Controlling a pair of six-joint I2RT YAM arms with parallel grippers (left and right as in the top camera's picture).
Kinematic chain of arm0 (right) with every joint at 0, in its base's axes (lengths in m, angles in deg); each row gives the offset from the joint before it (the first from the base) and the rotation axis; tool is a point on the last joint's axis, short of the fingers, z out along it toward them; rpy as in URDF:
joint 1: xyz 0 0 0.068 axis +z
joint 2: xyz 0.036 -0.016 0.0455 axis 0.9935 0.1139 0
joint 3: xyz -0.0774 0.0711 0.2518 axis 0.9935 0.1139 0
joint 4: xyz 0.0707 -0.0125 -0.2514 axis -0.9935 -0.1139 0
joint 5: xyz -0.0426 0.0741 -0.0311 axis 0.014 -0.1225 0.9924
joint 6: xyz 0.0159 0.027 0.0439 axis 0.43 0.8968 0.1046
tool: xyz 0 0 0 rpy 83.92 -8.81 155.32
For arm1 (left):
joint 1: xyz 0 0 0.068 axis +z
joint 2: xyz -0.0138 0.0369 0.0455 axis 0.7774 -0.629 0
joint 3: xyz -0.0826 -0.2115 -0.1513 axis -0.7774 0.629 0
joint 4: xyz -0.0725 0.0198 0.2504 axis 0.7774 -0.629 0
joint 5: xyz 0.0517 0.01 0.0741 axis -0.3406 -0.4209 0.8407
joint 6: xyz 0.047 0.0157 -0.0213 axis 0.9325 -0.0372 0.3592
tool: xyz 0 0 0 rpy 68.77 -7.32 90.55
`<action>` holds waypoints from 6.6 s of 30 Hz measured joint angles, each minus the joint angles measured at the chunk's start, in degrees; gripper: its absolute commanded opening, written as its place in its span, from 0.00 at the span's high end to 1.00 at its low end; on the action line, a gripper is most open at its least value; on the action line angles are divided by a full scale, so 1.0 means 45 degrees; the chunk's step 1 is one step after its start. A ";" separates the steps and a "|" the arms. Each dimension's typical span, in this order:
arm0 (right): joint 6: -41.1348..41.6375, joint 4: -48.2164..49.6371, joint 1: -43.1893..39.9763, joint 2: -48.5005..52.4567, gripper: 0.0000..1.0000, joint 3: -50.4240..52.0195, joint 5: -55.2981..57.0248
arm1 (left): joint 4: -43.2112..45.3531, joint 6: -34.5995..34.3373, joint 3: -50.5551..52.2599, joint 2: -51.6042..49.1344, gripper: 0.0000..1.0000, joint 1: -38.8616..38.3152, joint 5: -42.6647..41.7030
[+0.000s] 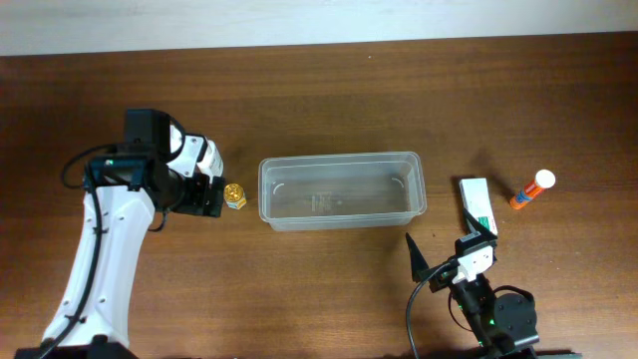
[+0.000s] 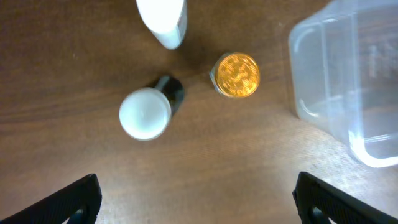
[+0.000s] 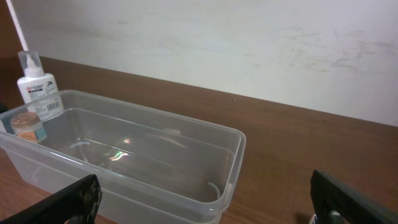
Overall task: Pack container
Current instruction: 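Move the left gripper over the dark brown bottle, then lower the left gripper and grasp the brown bottle's white cap, then lift the brown bottle and carry it into the clear container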
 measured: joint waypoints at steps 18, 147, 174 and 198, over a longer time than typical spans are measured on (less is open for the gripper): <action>0.0000 0.0000 0.0000 0.0000 0.02 0.0000 0.0000 | 0.2521 0.2720 0.0359 -0.0427 0.01 0.0092 0.0471; 0.0005 0.0000 0.0000 0.0000 0.02 0.0000 0.0000 | -0.3288 -0.7252 -0.8340 -0.5756 1.00 -0.5547 0.1768; -0.0005 0.0000 0.0000 0.0000 0.02 0.0000 0.0000 | -0.0850 -0.8068 -0.5858 -0.5926 1.00 -0.6222 0.2676; 0.0005 0.0000 0.0000 0.0000 0.02 0.0000 0.0000 | 0.0209 -0.8252 -0.4527 -0.5926 1.00 -0.6222 0.2701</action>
